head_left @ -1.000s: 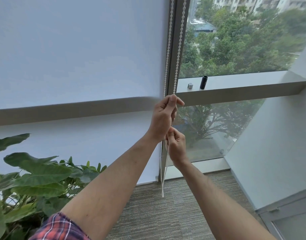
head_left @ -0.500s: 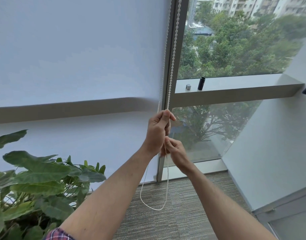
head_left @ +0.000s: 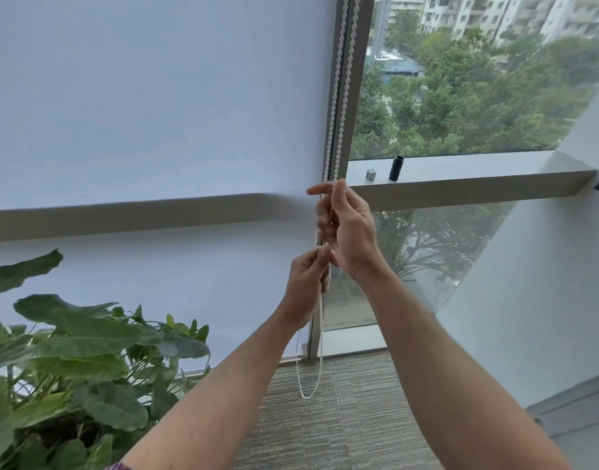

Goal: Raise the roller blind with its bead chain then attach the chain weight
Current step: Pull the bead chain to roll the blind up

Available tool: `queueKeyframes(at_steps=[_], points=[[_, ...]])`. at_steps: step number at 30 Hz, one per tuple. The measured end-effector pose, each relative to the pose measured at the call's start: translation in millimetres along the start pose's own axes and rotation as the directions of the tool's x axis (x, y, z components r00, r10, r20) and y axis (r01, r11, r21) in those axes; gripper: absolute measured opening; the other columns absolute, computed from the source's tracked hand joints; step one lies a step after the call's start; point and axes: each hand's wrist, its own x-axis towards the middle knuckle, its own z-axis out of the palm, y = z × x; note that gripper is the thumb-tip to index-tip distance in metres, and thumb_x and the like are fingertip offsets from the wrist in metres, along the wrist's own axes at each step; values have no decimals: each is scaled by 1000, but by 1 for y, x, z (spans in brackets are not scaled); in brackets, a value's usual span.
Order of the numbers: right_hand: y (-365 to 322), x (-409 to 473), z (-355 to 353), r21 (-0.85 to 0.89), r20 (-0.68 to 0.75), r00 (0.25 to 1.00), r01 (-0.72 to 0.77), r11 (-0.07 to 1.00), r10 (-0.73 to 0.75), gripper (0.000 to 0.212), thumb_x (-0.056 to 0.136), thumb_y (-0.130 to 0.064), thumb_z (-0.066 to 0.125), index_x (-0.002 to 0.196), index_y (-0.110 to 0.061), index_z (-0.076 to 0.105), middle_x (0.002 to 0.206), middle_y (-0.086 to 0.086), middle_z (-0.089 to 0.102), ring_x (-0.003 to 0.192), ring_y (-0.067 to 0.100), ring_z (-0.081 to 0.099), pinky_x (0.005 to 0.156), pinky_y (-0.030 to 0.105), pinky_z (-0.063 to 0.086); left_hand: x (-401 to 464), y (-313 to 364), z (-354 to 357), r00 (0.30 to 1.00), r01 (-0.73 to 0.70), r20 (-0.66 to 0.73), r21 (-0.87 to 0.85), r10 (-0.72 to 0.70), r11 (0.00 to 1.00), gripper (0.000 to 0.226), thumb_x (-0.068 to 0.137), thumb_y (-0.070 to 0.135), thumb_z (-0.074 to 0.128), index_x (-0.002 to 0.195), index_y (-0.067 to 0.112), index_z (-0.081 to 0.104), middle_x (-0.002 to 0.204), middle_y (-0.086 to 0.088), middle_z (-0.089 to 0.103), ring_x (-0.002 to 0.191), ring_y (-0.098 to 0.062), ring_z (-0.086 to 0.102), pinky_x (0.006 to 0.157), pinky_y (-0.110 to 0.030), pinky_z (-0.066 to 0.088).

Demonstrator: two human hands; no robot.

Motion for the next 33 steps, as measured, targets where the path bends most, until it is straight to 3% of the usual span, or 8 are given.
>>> queueKeyframes(at_steps=[4, 8, 12, 18, 22, 24, 28, 33], points=[[4, -3, 10, -55, -105, 992, 71, 996, -76, 42, 103, -38, 39, 68, -26, 60, 50, -10, 32, 41, 6, 22, 38, 22, 20, -3, -1, -2, 1000, 26, 10, 3, -26, 1000, 43, 104, 22, 44, 64, 26, 58, 47, 11, 35, 41, -7, 24, 41, -21, 23], [4, -5, 10, -88, -163, 981, 94, 992, -107, 41, 103, -35, 41, 67, -24, 57, 51, 1, 28, 41, 10, 21, 38, 26, 16, -1, 1, -1, 999, 37, 33, 42, -38, 998, 36, 105, 21, 45, 69, 16, 52, 49, 9, 33, 43, -8, 24, 42, -23, 21], [15, -10, 7, -115, -189, 977, 74, 991, -95, 41, 102, -35, 43, 66, -23, 57, 50, 1, 29, 40, 10, 21, 38, 22, 17, -7, -4, -6, 996, 52, 62, 90, -58, 995, 42, 104, 24, 46, 64, 27, 59, 50, 7, 34, 43, -8, 26, 43, -21, 23], [56, -38, -3, -161, -226, 974, -51, 986, 13, 43, 101, -34, 44, 62, -25, 60, 46, -4, 32, 38, 8, 24, 44, 21, 23, -30, -31, -25, 982, 147, 86, 192, -166, 970, 37, 102, 23, 49, 66, 22, 58, 56, 2, 35, 50, -7, 29, 49, -19, 26], [68, -49, -11, -134, -218, 975, -76, 988, 46, 43, 101, -32, 44, 62, -25, 60, 45, -8, 32, 37, 4, 24, 36, 20, 19, -27, -30, -41, 950, 176, 182, 360, -254, 916, 34, 99, 23, 51, 73, 18, 72, 70, -6, 62, 67, -13, 55, 68, -28, 44], [73, -52, -13, -147, -214, 976, -76, 986, 43, 42, 100, -33, 44, 61, -24, 60, 45, -8, 33, 38, 5, 26, 37, 20, 22, -17, -23, -47, 952, 209, 131, 377, -275, 902, 30, 87, 22, 48, 83, 12, 76, 86, -7, 73, 83, -16, 63, 82, -36, 48], [84, -56, -15, -159, -223, 973, -88, 983, 51, 43, 99, -34, 45, 59, -24, 59, 46, -10, 35, 40, 5, 27, 39, 20, 22, 6, 7, -41, 991, 133, -2, 242, -136, 961, 37, 78, 16, 45, 89, 24, 80, 93, -1, 77, 94, -18, 70, 87, -36, 54], [102, -70, -18, -208, -240, 965, -153, 966, 101, 41, 97, -37, 46, 61, -25, 61, 46, -13, 34, 40, 5, 25, 39, 22, 18, 26, 52, -15, 996, -70, 67, 71, 65, 995, 30, 92, 35, 51, 104, 22, 75, 90, -8, 72, 85, -24, 67, 79, -36, 53]])
